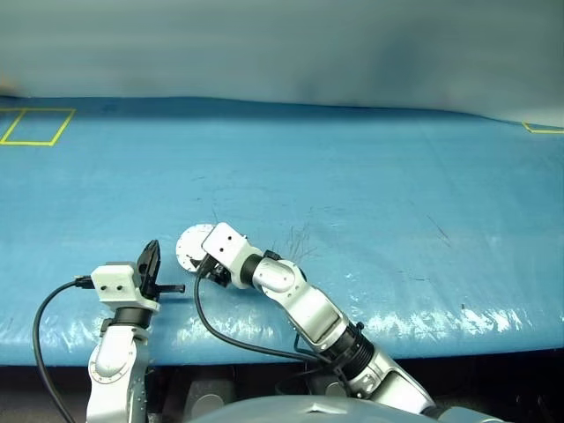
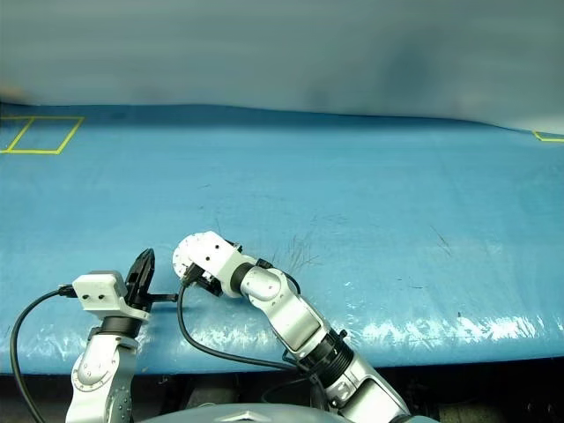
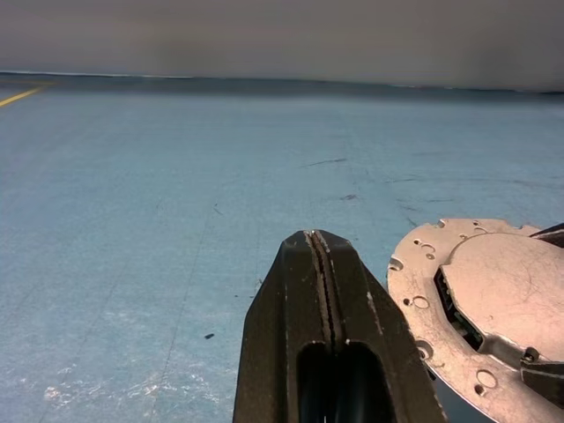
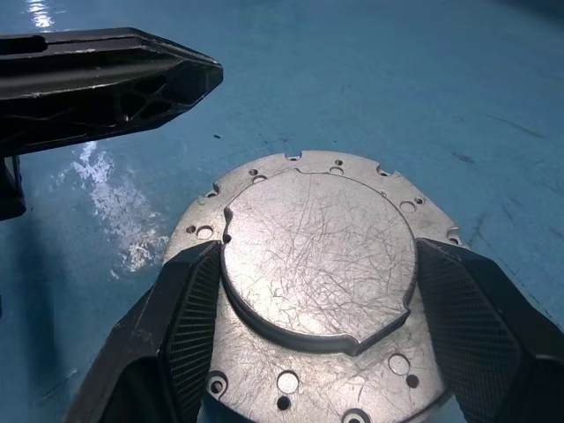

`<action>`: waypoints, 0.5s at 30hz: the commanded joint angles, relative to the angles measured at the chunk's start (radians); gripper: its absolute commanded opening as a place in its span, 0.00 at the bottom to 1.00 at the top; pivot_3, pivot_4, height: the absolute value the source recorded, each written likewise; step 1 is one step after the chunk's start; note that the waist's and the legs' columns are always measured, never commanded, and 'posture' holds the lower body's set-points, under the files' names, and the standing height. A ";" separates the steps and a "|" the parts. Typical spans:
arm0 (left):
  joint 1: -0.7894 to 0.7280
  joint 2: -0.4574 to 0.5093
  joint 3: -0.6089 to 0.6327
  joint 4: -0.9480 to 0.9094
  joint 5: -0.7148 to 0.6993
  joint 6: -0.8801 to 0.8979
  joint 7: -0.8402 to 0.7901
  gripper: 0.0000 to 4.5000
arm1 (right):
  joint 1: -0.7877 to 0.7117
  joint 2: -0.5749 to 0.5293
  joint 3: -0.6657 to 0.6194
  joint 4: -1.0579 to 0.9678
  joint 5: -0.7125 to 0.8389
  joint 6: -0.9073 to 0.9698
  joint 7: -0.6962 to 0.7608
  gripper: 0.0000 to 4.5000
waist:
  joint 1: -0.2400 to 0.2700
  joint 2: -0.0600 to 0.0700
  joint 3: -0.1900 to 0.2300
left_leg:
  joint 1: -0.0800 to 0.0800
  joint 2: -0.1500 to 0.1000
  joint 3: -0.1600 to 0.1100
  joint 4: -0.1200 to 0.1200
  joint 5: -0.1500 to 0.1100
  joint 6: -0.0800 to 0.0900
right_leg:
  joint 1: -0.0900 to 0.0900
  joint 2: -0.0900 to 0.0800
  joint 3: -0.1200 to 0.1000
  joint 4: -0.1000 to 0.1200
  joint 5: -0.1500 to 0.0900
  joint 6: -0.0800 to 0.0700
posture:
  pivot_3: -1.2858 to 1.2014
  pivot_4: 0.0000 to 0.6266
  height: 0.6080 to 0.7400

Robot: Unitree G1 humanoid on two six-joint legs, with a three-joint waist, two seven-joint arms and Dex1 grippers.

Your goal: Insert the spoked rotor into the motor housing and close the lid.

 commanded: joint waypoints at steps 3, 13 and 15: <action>0.047 0.057 -0.055 -0.014 -0.018 -0.021 -0.123 0.00 | -0.040 0.003 -0.007 0.038 -0.011 -0.039 0.027 0.68 | -0.002 0.000 0.000 | 0.000 0.000 0.000 0.000 0.000 0.000 | 0.000 0.000 0.000 0.000 0.000 0.000 | 0.52 0.24 1.00; 0.154 0.084 -0.106 -0.018 -0.100 -0.016 -0.281 0.00 | -0.098 -0.048 -0.047 0.059 0.022 0.025 0.149 0.68 | 0.000 0.000 0.000 | 0.001 0.000 0.000 0.000 0.000 0.000 | -0.001 0.000 0.000 0.000 0.000 0.000 | 0.52 0.24 1.00; 0.172 0.089 -0.121 -0.024 -0.099 -0.017 -0.298 0.00 | -0.104 -0.053 -0.050 0.060 0.026 0.039 0.166 0.68 | -0.001 0.000 0.000 | 0.001 0.000 0.000 0.000 0.000 0.000 | -0.001 0.000 0.000 0.000 0.000 0.000 | 0.52 0.24 1.00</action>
